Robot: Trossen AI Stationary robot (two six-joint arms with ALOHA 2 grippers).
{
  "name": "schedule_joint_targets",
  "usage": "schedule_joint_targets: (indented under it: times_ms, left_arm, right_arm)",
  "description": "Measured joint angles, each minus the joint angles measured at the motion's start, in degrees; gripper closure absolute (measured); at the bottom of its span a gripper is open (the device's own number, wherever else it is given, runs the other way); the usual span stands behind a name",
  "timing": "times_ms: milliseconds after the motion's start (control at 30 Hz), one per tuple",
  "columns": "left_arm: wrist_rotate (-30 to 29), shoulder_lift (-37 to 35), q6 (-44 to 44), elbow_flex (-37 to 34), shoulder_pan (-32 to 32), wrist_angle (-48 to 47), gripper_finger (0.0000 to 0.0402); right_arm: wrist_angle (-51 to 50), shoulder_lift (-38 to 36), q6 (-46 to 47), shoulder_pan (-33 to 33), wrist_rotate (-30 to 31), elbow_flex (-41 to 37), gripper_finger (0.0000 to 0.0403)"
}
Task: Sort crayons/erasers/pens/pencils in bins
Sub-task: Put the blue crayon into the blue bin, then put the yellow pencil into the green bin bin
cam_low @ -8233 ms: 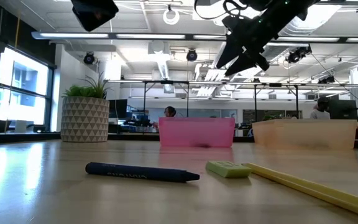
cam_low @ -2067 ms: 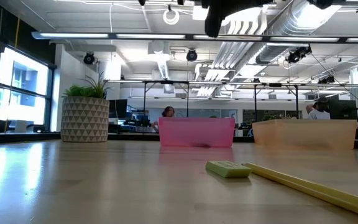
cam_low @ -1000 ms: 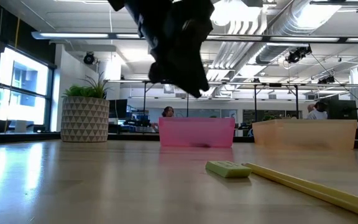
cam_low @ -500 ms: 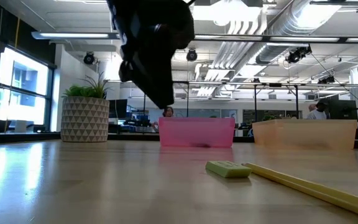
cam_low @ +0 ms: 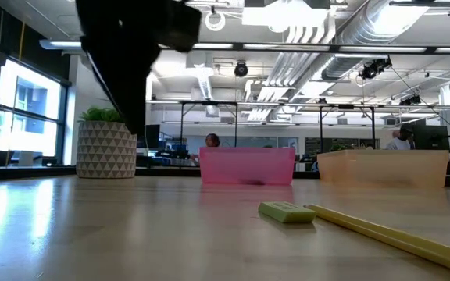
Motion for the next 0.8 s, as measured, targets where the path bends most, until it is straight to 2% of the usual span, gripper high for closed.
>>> schedule_joint_targets:
  times_ms: [167,367,600,800]
  left_arm:
    - [-2.58,-2.69,-0.93,-0.08,-2.40,-3.37,0.0273]
    - [-8.21,-9.18,0.92,0.07,-3.62,-5.04,0.0273]
    - [-13.57,-16.55,4.35,-0.05,-3.66,-9.52,0.0273]
    - [-15.97,-21.86,4.01,-4.71,-3.73,-9.44,0.0273]
  right_arm:
    - [-0.46,-0.28,2.90,-0.15,0.02,0.00,0.0276]
    - [-1.63,-2.72,9.75,-0.46,2.61,0.00,0.0255]
    - [-9.23,-6.36,16.77,-0.53,13.98,6.39,0.0264]
    - [-18.14,-6.47,15.65,-2.52,24.10,16.09,0.0265]
